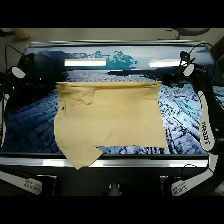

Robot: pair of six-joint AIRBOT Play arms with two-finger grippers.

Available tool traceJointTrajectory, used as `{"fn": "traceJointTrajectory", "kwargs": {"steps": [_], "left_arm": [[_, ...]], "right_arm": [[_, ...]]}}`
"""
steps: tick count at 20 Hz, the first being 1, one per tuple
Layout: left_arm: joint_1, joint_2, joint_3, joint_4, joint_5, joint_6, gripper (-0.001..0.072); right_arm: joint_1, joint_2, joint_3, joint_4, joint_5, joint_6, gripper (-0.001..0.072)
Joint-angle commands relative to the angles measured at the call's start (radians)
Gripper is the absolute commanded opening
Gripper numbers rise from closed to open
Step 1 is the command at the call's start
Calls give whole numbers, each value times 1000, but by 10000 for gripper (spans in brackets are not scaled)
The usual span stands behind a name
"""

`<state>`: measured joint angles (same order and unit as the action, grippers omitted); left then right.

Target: Fold the shirts.

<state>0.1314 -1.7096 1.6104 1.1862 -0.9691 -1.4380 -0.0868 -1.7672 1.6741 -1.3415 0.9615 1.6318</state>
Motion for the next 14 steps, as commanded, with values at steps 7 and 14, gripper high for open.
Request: {"fn": "traceJointTrajectory", "kwargs": {"steps": [7, 14], "left_arm": [[-61, 83, -303, 84, -442, -59, 28], [-13, 105, -328, 83, -492, -65, 475]], "right_arm": [[-8, -12, -169, -16, 514, -12, 21], [-10, 17, -169, -13, 576, 16, 406]]}}
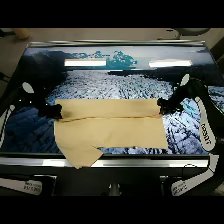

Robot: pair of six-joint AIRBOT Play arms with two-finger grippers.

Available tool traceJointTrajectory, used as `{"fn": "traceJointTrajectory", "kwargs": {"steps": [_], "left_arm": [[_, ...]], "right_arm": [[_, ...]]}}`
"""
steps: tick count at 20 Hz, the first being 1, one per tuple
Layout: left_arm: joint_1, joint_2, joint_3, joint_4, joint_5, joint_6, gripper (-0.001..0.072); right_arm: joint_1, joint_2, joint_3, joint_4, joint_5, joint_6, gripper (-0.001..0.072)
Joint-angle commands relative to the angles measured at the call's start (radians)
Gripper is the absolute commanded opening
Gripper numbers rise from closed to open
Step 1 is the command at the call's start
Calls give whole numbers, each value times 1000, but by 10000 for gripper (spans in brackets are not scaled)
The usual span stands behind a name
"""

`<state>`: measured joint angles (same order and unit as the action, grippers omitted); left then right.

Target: Fold the shirts.

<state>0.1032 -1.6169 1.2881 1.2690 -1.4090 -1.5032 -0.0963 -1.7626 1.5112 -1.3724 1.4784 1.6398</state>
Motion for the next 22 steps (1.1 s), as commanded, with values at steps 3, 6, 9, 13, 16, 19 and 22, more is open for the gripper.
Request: {"fn": "traceJointTrajectory", "kwargs": {"steps": [3, 6, 9, 13, 16, 19, 22], "left_arm": [[83, 115, -11, -1, -97, 11, 523], [140, 309, -236, -1, -71, 23, 523], [143, 496, -601, -67, 21, 69, 523], [119, 596, -840, -150, 112, 79, 522], [74, 593, -886, -195, 171, 56, 520], [6, 584, -888, -212, 245, 0, 487], [-52, 567, -888, -212, 292, -50, 360]], "right_arm": [[-2, 96, -8, -65, 171, -40, 438], [-45, 210, -149, -57, 160, -36, 438], [-106, 317, -372, -24, 78, -74, 438], [-120, 371, -455, -22, 53, -86, 438], [-120, 370, -456, -27, 47, -86, 498], [-120, 370, -500, -32, 32, -86, 563], [-120, 370, -587, -13, -30, -97, 574]]}}
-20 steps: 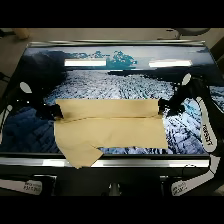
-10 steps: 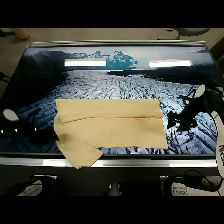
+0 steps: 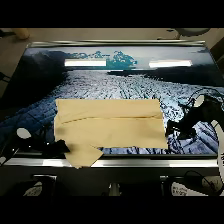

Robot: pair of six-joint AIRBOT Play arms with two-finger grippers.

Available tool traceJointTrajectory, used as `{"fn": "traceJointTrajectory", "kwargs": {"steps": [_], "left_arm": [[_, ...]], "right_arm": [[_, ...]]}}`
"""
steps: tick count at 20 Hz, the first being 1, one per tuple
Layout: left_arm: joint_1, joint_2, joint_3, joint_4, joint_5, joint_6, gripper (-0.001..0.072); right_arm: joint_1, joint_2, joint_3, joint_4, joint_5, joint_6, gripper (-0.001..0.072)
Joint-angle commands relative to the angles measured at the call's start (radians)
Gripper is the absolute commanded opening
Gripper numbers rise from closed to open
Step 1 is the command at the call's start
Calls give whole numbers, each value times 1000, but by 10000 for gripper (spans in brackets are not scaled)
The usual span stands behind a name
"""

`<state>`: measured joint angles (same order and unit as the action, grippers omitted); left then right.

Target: Fold the shirts.

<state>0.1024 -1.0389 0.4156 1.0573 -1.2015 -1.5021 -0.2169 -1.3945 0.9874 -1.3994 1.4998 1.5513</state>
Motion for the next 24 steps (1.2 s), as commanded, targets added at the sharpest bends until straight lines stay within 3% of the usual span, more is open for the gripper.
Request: {"fn": "traceJointTrajectory", "kwargs": {"steps": [1, 3, 6, 8, 9, 11, 15, 18, 21, 24], "left_arm": [[-61, -15, -15, 0, 92, -55, 265], [-61, -14, -14, 0, 92, -54, 63], [-60, 1, -12, 1, 88, -51, 30], [-60, 20, -10, 8, 89, -42, 30], [-60, 28, -9, 16, 89, -42, 29], [-60, 46, 6, 43, 92, -39, 29], [-60, 122, 187, 133, 52, -39, 27], [-49, 88, 357, 163, 110, -44, 25], [-41, -112, 530, 148, 135, -27, 26], [-41, -354, 755, 148, 124, -16, 26]], "right_arm": [[1, 2, -89, 35, -80, -10, 573], [2, -1, -127, 82, -127, -26, 572], [2, -1, -188, 105, -173, -26, 564], [2, -3, -213, 106, -196, -26, 482], [2, -3, -215, 106, -213, -26, 377], [2, -1, -211, 114, -233, -19, 26], [2, 56, -92, 156, -210, -71, 18], [30, 52, 85, 177, -273, -50, 18], [98, -80, 261, 106, -374, -2, 18], [101, -245, 431, 73, -356, 76, 19]]}}
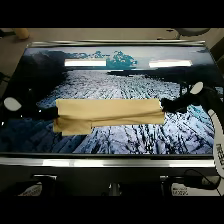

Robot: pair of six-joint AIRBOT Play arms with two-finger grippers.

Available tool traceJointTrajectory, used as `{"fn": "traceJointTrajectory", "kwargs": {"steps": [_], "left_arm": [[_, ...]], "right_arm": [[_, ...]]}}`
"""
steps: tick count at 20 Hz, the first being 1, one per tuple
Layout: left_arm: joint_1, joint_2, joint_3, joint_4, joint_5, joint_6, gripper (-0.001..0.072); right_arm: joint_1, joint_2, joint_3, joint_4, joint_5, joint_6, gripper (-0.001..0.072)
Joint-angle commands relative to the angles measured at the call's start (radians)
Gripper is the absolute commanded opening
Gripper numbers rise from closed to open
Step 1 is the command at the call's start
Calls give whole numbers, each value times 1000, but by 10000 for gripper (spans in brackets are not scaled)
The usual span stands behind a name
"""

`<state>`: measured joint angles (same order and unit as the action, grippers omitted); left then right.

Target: Fold the shirts.

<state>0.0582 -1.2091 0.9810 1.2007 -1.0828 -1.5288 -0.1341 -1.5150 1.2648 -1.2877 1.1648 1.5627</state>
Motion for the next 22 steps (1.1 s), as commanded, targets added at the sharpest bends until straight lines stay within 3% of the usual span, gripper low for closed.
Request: {"fn": "traceJointTrajectory", "kwargs": {"steps": [1, 5, 6, 7, 8, 10, 14, 16, 17, 18, 19, 20, 21, 22], "left_arm": [[3, -266, 269, 4, -19, 10, 27], [1, -504, 468, 0, -146, -9, 28], [3, -533, 482, 0, -164, -32, 87], [8, -542, 488, 0, -179, -34, 331], [16, -536, 494, 2, -190, -28, 514], [31, -501, 502, -1, -200, -6, 529], [5, -416, 501, -41, -182, 11, 529], [-31, -401, 501, -94, -172, 11, 528], [-51, -401, 501, -119, -170, 10, 527], [-78, -402, 500, -136, -160, 10, 508], [-105, -404, 500, -148, -146, 9, 378], [-138, -407, 500, -158, -121, 10, 144], [-174, -411, 500, -167, -85, 9, 32], [-218, -422, 500, -181, -39, -6, 30]], "right_arm": [[18, -175, 194, -23, 1, 72, 20], [18, -287, 216, 26, -6, 76, 41], [18, -295, 216, 25, -10, 75, 276], [17, -292, 219, 23, -8, 47, 679], [8, -286, 236, 5, 20, 2, 713], [-25, -275, 246, -28, 45, 0, 716], [-76, -343, 243, 243, 121, -52, 709], [-66, -387, 243, 372, 172, -64, 670], [-55, -403, 243, 415, 192, -64, 587], [-42, -410, 243, 444, 213, -64, 395], [-32, -410, 244, 458, 229, -64, 170], [-32, -401, 245, 486, 252, -66, 24], [-34, -381, 245, 526, 270, -93, 20], [-39, -342, 245, 557, 280, -119, 20]]}}
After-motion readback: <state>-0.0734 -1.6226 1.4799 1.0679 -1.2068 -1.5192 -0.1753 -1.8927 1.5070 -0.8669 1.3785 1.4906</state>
